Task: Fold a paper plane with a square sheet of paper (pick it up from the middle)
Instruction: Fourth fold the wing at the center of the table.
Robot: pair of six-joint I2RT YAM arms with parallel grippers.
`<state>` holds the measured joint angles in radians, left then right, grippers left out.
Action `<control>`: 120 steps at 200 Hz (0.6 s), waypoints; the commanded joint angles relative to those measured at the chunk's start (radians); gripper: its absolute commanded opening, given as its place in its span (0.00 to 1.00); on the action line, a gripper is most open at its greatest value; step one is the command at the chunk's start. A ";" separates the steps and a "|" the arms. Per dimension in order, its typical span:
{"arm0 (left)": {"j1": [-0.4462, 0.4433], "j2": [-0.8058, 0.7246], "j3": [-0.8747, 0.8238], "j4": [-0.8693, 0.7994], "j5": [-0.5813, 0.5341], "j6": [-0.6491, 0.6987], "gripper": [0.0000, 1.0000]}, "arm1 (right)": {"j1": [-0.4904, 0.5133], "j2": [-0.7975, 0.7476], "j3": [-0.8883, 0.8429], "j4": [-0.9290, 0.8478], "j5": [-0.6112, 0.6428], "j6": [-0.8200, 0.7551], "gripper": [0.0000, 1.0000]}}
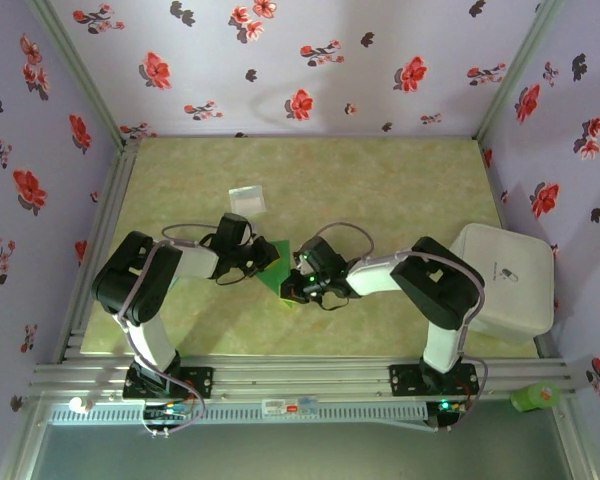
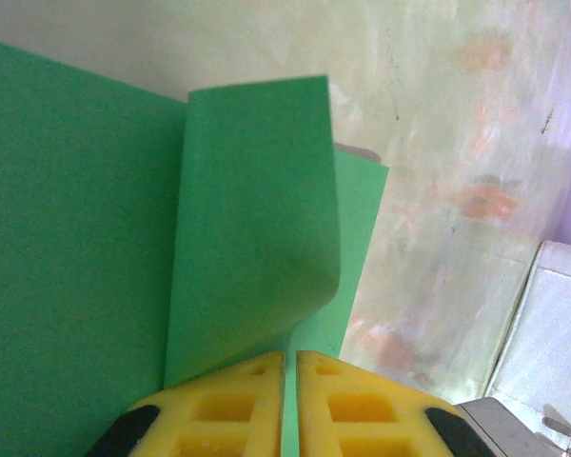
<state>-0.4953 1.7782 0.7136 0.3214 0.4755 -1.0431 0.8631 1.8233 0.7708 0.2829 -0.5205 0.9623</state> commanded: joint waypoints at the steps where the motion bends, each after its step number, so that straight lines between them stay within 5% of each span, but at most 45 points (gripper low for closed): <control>1: -0.008 0.038 -0.014 -0.076 -0.038 0.024 0.13 | 0.005 -0.006 -0.055 -0.014 -0.018 0.032 0.07; 120: -0.006 0.036 -0.021 -0.070 -0.051 0.009 0.13 | 0.042 -0.129 -0.117 -0.231 0.016 -0.073 0.04</control>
<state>-0.4976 1.7786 0.7136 0.3214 0.4755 -1.0435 0.8909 1.7256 0.6998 0.1875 -0.5007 0.9226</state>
